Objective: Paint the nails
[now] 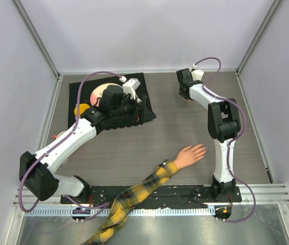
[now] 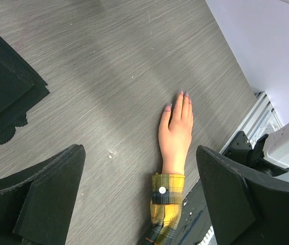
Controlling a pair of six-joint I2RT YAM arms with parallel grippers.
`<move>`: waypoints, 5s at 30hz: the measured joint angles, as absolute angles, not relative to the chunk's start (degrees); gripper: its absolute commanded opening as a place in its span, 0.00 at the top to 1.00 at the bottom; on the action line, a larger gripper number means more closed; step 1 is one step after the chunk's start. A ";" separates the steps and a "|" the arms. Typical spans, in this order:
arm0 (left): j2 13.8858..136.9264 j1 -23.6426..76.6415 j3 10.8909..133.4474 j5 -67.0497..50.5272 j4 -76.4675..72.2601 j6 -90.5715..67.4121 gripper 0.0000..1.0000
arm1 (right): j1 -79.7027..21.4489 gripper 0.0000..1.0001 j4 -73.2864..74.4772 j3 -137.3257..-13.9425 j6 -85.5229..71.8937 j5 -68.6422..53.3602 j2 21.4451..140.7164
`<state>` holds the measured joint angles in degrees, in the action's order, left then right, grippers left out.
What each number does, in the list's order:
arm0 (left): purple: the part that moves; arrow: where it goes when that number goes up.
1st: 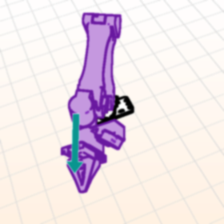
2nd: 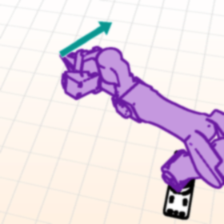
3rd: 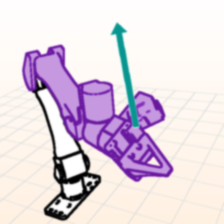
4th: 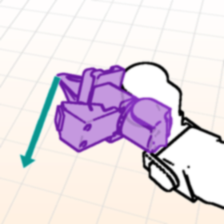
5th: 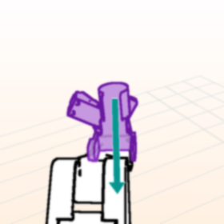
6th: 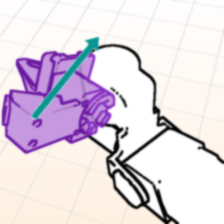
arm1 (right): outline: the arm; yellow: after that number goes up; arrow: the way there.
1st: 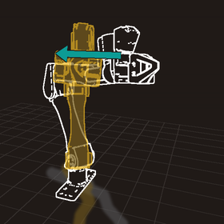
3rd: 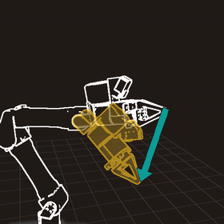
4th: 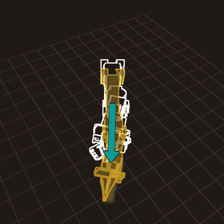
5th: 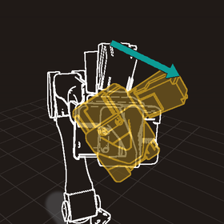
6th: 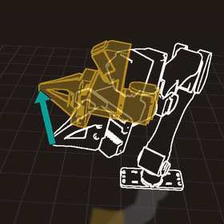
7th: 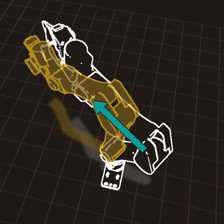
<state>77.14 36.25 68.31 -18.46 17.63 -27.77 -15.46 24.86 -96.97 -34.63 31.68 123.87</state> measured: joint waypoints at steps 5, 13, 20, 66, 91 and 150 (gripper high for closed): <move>77.14 36.25 68.31 -18.24 17.63 -27.55 0.05 | -15.68 0.87 24.77 -97.30 -33.65 32.69 124.29; 77.12 36.25 68.31 -18.11 17.65 -26.94 0.05 | -15.70 0.99 24.43 -98.80 -29.65 33.19 125.19; 77.25 36.25 68.31 -18.68 17.61 -26.44 0.11 | -17.30 0.99 26.17 -92.42 -21.34 27.44 117.03; 80.47 39.40 63.94 -68.84 -0.67 -30.04 0.34 | -28.91 0.99 29.08 -60.31 -6.20 -43.31 52.01; 80.31 40.03 64.49 -61.47 3.14 -24.88 1.00 | -29.45 0.48 26.92 -60.55 -14.72 -32.23 51.27; 61.91 41.21 48.51 -53.52 -11.40 -31.73 1.00 | -45.78 0.99 6.98 -54.74 -19.40 -26.59 53.08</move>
